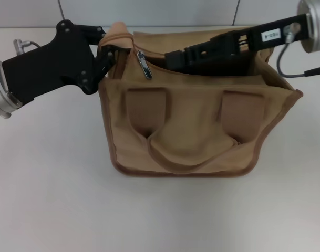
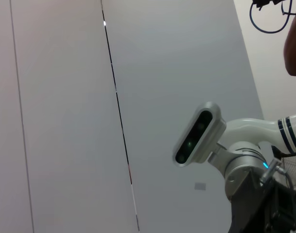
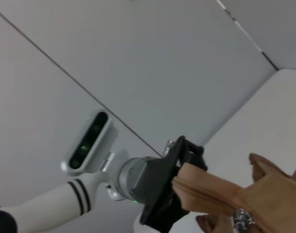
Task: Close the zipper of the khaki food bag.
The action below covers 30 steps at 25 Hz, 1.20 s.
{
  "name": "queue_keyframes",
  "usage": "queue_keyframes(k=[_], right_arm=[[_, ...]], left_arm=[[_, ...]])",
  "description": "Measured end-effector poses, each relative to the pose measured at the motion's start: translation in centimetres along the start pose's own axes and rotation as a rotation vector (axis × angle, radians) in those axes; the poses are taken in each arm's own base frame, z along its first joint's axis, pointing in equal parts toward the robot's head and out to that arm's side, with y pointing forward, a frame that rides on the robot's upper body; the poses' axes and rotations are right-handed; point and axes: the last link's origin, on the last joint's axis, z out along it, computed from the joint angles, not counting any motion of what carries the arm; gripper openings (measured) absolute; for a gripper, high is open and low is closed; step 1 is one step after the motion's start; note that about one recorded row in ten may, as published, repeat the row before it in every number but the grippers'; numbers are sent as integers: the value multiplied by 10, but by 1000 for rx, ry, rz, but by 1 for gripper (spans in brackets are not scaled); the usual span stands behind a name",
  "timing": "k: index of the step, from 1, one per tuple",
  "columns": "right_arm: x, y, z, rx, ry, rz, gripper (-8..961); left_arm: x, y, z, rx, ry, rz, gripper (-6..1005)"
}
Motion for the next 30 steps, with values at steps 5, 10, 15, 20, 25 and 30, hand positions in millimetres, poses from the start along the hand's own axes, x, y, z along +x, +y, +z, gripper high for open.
queue_keyframes(k=[5, 10, 15, 20, 25, 30], right_arm=[[-6, -2, 15, 34, 36, 3, 356], [-9, -3, 28, 56, 62, 7, 357], [-10, -1, 36, 52, 76, -2, 358], [-11, 0, 39, 48, 76, -6, 357], [-9, -2, 38, 53, 69, 1, 355], [-6, -4, 33, 65, 54, -1, 353]], left_arm=[[0, -1, 3, -4, 2, 2, 2], [1, -1, 5, -11, 7, 3, 2], [2, -1, 13, -30, 22, -6, 2], [3, -1, 25, -54, 42, -11, 2], [3, -1, 31, -67, 40, -9, 3], [3, -3, 19, 0, 62, -7, 3]])
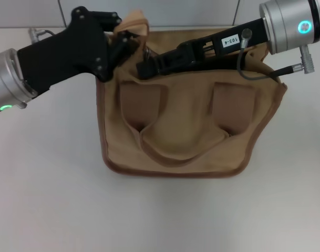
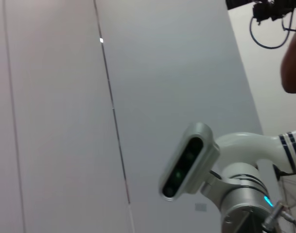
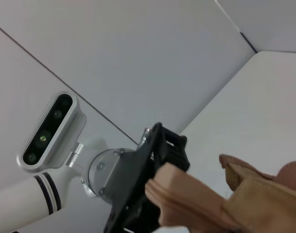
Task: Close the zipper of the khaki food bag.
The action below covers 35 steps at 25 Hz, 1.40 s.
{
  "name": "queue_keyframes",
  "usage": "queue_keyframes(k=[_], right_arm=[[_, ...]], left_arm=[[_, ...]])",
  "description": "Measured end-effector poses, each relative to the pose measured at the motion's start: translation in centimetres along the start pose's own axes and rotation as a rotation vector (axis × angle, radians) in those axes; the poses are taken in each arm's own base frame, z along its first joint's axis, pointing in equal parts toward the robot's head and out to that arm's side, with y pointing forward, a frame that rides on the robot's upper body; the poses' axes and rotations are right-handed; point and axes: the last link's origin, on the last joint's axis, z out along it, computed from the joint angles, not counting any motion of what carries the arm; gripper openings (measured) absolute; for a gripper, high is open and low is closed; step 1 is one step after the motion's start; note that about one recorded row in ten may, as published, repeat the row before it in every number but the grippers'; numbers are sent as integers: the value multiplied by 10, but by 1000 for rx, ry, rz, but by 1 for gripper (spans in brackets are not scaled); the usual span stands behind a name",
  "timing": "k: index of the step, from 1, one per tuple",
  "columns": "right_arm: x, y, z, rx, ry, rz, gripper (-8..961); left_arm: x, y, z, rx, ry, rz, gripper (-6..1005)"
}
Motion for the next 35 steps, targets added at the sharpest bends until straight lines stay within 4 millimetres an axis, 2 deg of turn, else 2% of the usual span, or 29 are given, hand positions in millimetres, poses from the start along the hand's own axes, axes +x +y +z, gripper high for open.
queue_keyframes(k=[5, 19, 27, 35], right_arm=[[1, -1, -5, 12, -12, -11, 345], [-3, 2, -2, 8, -7, -39, 295], [-1, 0, -5, 15, -18, -37, 86], [1, -2, -11, 66, -39, -60, 19]], left_arm=[[-1, 1, -6, 16, -3, -2, 3], [-2, 2, -4, 10, -5, -8, 4], [-2, 2, -5, 14, -4, -8, 4], [-2, 2, -5, 15, 0, -7, 5]])
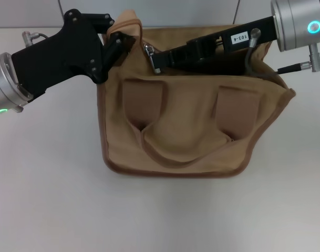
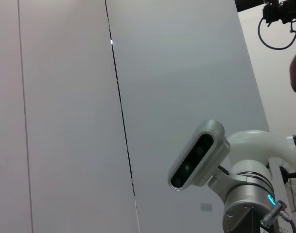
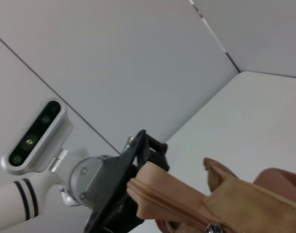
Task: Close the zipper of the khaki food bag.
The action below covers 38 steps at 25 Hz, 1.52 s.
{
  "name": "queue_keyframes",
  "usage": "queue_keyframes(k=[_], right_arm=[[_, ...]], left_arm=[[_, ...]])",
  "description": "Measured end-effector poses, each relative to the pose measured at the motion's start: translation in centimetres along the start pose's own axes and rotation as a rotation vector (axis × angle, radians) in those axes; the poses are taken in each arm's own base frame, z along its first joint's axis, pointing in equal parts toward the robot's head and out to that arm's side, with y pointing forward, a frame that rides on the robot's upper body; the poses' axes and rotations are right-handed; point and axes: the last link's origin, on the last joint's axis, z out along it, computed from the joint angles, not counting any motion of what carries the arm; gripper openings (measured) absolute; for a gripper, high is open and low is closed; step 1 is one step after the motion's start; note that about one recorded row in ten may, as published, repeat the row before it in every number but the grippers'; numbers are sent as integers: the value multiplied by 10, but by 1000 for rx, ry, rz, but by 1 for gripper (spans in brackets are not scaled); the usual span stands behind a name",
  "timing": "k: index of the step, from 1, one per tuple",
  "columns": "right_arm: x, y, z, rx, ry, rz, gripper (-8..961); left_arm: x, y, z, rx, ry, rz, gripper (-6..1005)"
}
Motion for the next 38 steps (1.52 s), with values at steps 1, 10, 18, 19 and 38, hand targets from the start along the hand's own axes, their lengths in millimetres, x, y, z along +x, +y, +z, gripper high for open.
queue_keyframes(k=[1, 10, 18, 19, 38], right_arm=[[0, 0, 0, 0, 0, 0, 14], [9, -7, -24, 179, 16, 48, 2], [22, -7, -57, 315, 15, 85, 1], [23, -7, -63, 334, 12, 90, 3], [5, 6, -55, 63, -86, 106, 184]], left_arm=[[0, 0, 0, 0, 0, 0, 5], [1, -2, 0, 11, 7, 2, 5], [2, -4, -1, 22, 11, 8, 6], [2, -5, -1, 29, 9, 9, 6], [4, -5, 8, 6, 20, 11, 7]])
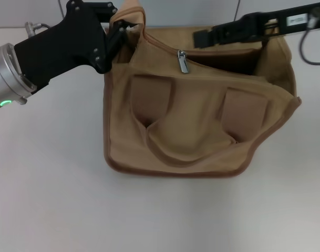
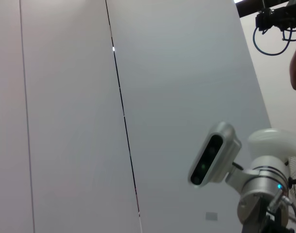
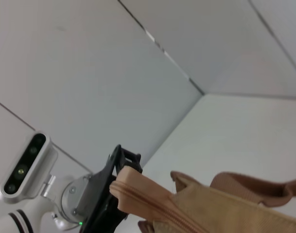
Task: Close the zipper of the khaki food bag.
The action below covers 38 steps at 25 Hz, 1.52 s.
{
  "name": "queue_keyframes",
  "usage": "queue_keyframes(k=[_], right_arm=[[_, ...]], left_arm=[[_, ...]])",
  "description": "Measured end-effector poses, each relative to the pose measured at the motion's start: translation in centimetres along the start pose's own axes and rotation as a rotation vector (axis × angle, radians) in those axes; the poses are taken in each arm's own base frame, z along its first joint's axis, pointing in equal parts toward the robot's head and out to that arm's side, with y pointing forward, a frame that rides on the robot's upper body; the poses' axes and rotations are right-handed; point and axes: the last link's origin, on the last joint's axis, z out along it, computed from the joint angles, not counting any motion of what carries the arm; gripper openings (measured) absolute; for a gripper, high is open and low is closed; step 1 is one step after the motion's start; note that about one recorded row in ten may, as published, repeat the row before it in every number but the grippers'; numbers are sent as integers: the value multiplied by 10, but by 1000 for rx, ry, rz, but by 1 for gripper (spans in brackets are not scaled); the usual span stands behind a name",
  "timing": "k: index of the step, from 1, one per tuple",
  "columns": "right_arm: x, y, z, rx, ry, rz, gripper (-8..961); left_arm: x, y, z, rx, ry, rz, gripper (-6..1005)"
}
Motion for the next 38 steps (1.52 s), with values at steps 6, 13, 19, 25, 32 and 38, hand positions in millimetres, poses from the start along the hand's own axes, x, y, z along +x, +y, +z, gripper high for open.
queue_keyframes(k=[6, 13, 19, 25, 32, 38], right_arm=[[-3, -3, 17, -5, 60, 56, 318], [1, -2, 24, 7, 109, 112, 311], [2, 1, 17, 24, 114, 127, 305], [4, 2, 16, 24, 133, 130, 250], [4, 3, 24, 41, 163, 84, 186], [3, 3, 21, 69, 161, 60, 119]], left_arm=[[1, 0, 3, -8, 8, -3, 7], [1, 0, 4, -10, 11, 1, 8], [2, 0, 4, -11, 13, 2, 8], [2, 0, 6, -8, 19, -2, 8], [3, -1, 8, -14, 26, -2, 9], [4, 0, 8, -15, 36, -1, 9]])
